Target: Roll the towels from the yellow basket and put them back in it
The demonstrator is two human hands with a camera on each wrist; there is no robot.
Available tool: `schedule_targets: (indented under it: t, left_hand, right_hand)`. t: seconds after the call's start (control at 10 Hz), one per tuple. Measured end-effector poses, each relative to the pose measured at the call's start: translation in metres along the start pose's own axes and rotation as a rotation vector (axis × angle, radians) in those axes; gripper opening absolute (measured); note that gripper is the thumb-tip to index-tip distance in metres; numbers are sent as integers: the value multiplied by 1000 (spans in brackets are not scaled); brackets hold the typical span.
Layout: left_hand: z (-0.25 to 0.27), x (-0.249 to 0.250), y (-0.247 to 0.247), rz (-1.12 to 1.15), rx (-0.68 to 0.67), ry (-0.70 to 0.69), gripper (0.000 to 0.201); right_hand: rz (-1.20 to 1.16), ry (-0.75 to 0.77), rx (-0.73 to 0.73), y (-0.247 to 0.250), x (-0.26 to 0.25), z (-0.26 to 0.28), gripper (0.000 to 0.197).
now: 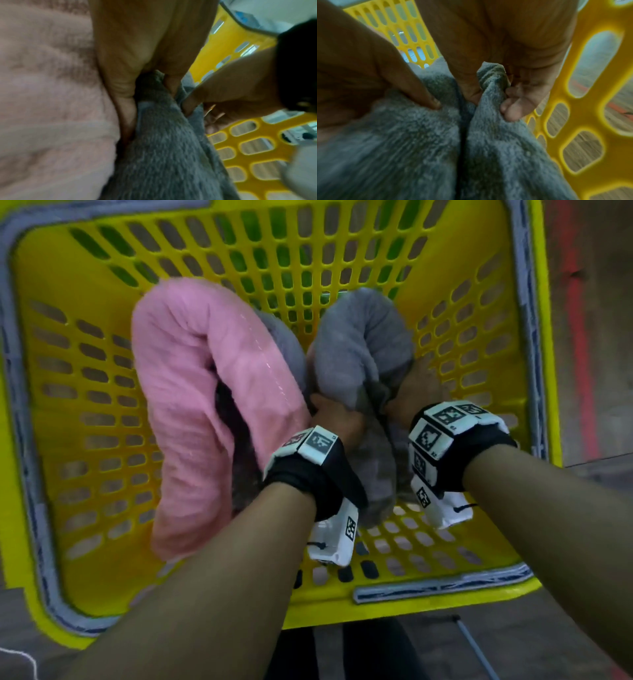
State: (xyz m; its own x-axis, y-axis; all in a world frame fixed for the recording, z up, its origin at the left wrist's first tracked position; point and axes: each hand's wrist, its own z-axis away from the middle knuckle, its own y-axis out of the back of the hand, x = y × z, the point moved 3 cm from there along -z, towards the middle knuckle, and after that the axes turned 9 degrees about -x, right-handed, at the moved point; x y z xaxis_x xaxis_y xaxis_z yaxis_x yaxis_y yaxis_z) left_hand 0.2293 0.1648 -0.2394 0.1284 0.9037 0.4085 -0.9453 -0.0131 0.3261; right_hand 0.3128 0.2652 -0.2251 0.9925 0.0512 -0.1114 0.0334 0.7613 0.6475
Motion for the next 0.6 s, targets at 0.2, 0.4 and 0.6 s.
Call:
schedule_targets:
  t: [0.2, 0.4, 0.6]
  left_hand:
    - [-16, -15, -2, 107, -14, 41, 68]
    - [4, -21, 5, 15, -245, 34, 41]
    - [84, 3, 54, -134, -211, -109, 29]
  right_hand:
    - [-4, 9, -63, -6, 3, -8, 87]
    - [-28, 2, -96, -4, -4, 3, 82]
    - [122, 248, -266, 31, -11, 71, 43]
